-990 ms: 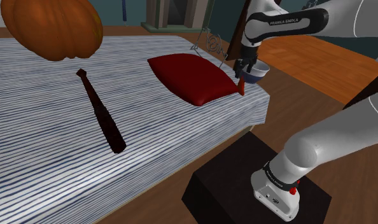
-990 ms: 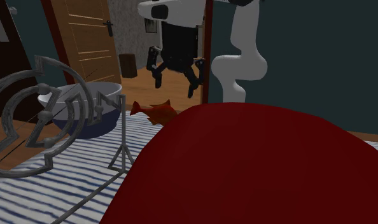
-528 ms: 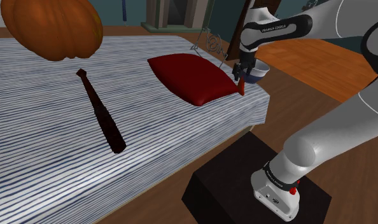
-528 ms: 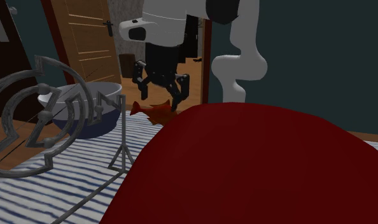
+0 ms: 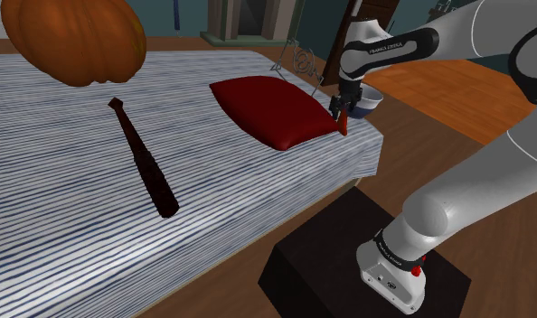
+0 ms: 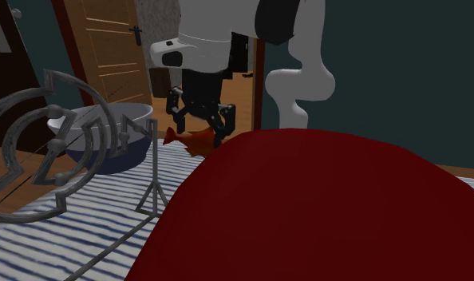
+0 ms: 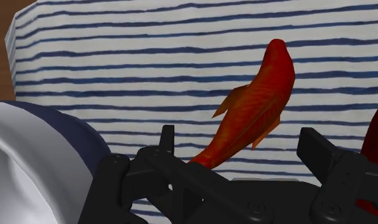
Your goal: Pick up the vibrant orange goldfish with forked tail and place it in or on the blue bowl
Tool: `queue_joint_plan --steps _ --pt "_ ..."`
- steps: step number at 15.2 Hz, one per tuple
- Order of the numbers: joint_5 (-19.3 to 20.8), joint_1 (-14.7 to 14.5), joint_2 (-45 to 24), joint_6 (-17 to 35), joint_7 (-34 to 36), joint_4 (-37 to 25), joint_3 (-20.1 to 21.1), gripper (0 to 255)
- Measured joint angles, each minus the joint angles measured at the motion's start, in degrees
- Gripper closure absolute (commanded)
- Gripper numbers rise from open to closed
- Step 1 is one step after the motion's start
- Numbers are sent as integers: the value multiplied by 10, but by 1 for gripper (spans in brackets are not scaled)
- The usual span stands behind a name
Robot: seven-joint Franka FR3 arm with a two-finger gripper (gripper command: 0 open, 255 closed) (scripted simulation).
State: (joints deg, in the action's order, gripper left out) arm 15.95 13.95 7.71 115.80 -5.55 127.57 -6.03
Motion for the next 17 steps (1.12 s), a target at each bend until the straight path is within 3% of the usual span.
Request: queue_joint_plan --steps 2,3,13,17 --pt "0 0 0 0 0 0 0 0" --pt "0 0 0 0 0 0 0 255" --pt "1 -1 3 3 2 -2 1 255" --pt "-2 -1 7 -21 -4 -15 1 255"
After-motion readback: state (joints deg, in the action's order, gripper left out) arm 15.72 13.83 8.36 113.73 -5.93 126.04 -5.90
